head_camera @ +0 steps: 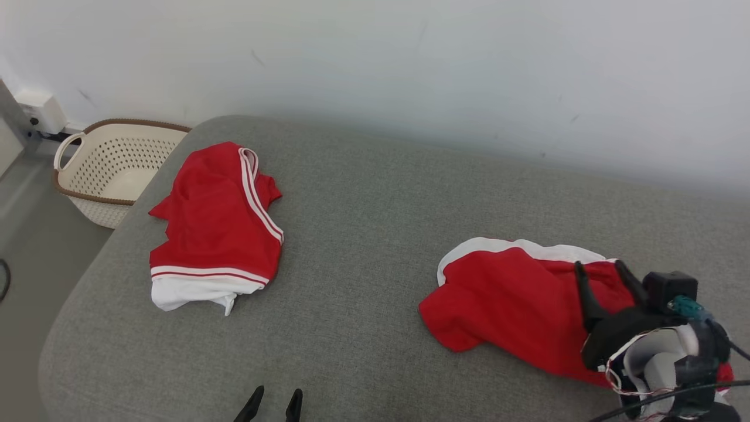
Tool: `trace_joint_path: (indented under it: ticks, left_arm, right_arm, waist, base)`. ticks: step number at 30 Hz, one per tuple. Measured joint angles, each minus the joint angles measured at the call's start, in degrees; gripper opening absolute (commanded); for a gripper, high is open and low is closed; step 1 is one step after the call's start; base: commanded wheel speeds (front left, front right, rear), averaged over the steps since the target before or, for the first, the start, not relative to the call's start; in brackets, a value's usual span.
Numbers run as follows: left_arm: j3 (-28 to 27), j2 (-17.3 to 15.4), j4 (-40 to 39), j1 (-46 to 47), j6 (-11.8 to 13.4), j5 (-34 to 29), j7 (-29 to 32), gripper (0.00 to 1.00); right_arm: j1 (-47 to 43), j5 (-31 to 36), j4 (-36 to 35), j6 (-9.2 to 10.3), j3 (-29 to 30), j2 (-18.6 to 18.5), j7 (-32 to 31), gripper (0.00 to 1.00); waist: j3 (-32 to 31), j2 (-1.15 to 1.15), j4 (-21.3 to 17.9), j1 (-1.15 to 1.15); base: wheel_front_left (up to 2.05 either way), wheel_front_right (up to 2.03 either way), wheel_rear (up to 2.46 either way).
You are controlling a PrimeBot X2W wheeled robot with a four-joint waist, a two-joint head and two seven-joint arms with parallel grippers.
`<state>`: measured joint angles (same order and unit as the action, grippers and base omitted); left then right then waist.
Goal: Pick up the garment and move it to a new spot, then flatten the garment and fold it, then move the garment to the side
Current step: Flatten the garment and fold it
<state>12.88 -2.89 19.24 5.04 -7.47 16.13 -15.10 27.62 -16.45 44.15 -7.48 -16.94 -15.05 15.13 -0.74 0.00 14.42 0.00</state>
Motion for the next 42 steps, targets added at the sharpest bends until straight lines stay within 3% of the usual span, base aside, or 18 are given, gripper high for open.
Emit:
trace_joint_path:
  ticks: [10,23,24,25,26,27,28,29,34,42]
  left_arm:
    - [1.36,0.0,0.21,2.05,-0.01,0.24,-0.01,1.0]
    - [2.9,-0.01,-0.29,4.81,-0.01,1.4,0.0,1.0]
    - [2.88,0.0,-0.33,4.86,-0.01,1.4,0.0,1.0]
    - [2.83,0.0,-0.37,4.89,-0.01,1.4,0.0,1.0]
    - [2.74,0.0,-0.38,4.89,-0.01,1.4,0.0,1.0]
    - [2.64,0.0,-0.38,4.89,-0.01,1.38,0.0,1.0]
    - [2.5,-0.01,-0.4,4.89,-0.01,1.38,0.0,1.0]
    - [2.38,-0.01,-0.41,4.88,-0.01,1.38,0.0,1.0]
    - [2.79,0.01,-0.35,4.88,-0.01,1.37,0.0,1.0]
    - [2.67,0.03,0.38,4.54,-0.01,0.94,0.0,1.0]
  right_arm:
    - [7.5,0.87,13.05,0.0,9.75,-3.59,0.0,1.0]
    - [13.82,-0.52,23.69,0.0,14.54,-5.06,-0.04,0.98]
    - [14.18,-0.78,24.05,0.0,14.32,-4.97,-0.04,0.85]
    - [14.41,-0.9,24.31,0.0,14.06,-4.78,-0.04,0.49]
    - [14.43,-1.37,24.39,0.0,13.89,-4.53,-0.01,0.4]
    - [14.43,-1.52,24.35,0.01,13.39,-4.41,0.01,0.14]
    - [14.43,-1.56,23.87,0.01,12.7,-4.25,0.01,0.14]
    - [14.44,-1.85,23.29,0.0,12.2,-4.09,0.0,0.0]
    - [15.25,-2.72,16.95,0.0,9.79,-3.82,-0.03,0.0]
    - [17.72,-5.05,0.87,0.0,8.87,-2.44,0.0,0.0]
  waist:
    - [3.99,0.0,3.12,0.01]
    - [9.77,0.0,7.21,0.01]
    - [10.08,0.0,7.52,0.01]
    - [10.35,0.0,7.81,0.01]
    - [10.56,0.0,8.05,0.01]
    - [10.72,0.0,8.22,0.01]
    - [10.79,0.01,8.29,0.02]
    - [10.78,0.01,8.26,0.02]
    - [10.11,0.01,7.59,0.01]
    - [7.82,0.0,6.57,0.0]
  base:
    - [0.0,0.0,0.0]
    - [0.0,0.0,0.0]
    - [0.0,0.0,0.0]
    - [0.0,0.0,0.0]
    - [0.0,0.0,0.0]
    - [0.0,0.0,0.0]
    - [0.0,0.0,0.0]
    - [0.0,0.0,0.0]
    - [0.0,0.0,0.0]
    - [0.0,0.0,0.0]
